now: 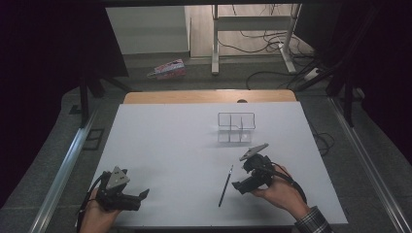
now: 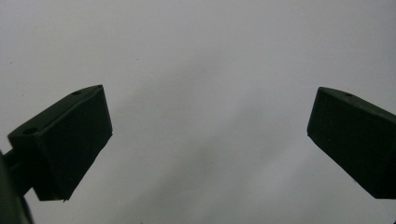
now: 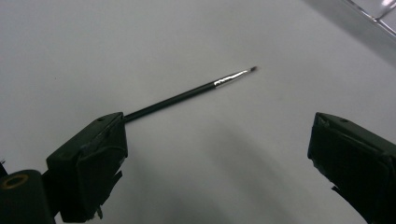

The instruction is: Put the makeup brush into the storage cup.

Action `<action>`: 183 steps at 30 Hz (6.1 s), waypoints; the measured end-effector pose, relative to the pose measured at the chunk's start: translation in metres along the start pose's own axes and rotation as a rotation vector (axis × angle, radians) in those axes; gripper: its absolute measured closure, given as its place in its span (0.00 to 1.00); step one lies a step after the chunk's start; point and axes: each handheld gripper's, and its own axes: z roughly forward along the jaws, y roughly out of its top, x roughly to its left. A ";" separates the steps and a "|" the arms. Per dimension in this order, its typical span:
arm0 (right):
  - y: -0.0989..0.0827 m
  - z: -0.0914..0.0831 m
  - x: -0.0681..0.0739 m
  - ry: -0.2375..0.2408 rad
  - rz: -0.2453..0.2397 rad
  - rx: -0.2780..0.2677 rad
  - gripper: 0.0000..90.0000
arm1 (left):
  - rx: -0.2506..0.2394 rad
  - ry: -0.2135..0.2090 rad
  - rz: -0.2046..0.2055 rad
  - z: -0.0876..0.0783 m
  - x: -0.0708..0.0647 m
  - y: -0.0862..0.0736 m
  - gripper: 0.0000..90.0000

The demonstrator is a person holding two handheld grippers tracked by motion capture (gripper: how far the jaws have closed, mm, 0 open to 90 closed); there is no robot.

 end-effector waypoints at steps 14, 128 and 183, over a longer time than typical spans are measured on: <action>0.019 0.022 0.013 0.012 -0.034 0.035 0.07 | 0.002 -0.003 0.005 0.000 0.000 0.000 0.01; 0.013 0.015 0.002 0.092 -0.062 0.041 0.95 | -0.002 -0.007 0.010 0.000 0.000 0.000 0.01; 0.022 -0.028 -0.018 0.034 -0.004 -0.252 0.95 | -0.051 -0.099 -0.053 -0.003 0.001 0.001 0.00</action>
